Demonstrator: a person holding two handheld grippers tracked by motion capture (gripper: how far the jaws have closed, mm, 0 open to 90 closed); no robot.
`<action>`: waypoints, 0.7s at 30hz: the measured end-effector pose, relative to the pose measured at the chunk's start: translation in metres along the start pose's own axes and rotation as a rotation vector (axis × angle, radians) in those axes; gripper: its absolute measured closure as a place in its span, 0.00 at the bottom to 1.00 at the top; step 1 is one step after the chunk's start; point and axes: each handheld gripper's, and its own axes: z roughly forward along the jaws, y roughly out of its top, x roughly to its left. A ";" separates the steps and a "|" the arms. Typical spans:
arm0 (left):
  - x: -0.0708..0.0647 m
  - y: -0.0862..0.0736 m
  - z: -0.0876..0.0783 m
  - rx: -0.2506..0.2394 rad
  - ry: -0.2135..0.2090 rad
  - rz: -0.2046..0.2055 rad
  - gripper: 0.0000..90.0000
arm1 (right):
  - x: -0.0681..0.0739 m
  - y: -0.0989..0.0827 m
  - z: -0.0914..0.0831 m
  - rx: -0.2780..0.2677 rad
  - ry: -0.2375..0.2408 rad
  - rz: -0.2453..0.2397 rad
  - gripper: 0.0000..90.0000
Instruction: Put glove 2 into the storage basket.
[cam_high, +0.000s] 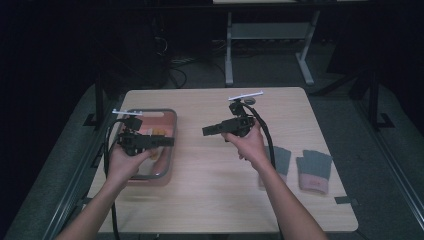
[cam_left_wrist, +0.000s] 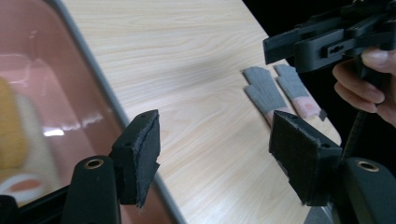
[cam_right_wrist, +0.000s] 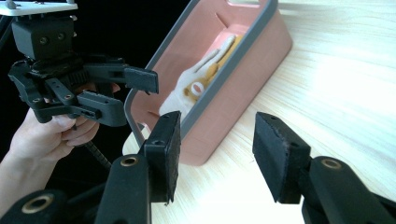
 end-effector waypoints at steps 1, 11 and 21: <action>-0.001 0.000 0.002 0.002 -0.002 -0.002 0.38 | -0.001 -0.001 -0.002 -0.003 0.000 0.002 0.56; -0.016 0.002 0.017 0.023 -0.032 0.029 0.38 | -0.014 -0.012 -0.025 -0.032 -0.014 0.030 0.55; -0.029 0.003 0.035 0.023 -0.066 0.061 0.37 | -0.024 -0.024 -0.048 -0.061 -0.036 0.046 0.52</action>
